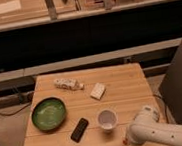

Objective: Place the pepper in the ceramic cup

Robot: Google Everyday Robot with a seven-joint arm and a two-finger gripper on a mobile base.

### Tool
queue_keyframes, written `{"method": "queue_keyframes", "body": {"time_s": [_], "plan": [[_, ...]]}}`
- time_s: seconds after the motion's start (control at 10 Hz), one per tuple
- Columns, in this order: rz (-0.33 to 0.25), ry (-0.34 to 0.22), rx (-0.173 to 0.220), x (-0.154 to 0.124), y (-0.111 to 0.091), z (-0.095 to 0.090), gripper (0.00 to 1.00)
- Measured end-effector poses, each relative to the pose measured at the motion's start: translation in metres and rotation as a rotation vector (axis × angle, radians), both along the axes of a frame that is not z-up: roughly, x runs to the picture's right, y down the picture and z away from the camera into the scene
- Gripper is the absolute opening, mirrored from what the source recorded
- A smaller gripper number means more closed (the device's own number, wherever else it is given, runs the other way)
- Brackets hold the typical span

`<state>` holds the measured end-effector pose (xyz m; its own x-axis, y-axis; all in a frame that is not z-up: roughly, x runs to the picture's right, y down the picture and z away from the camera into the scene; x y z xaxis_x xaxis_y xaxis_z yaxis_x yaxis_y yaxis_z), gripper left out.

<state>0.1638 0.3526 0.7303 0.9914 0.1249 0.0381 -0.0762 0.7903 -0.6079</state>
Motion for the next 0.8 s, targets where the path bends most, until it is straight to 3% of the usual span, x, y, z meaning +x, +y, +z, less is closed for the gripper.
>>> {"method": "queue_keyframes", "body": {"time_s": [0.8], "plan": [[-0.021, -0.054, 0.023, -0.006, -0.018, -0.016, 0.00]]}}
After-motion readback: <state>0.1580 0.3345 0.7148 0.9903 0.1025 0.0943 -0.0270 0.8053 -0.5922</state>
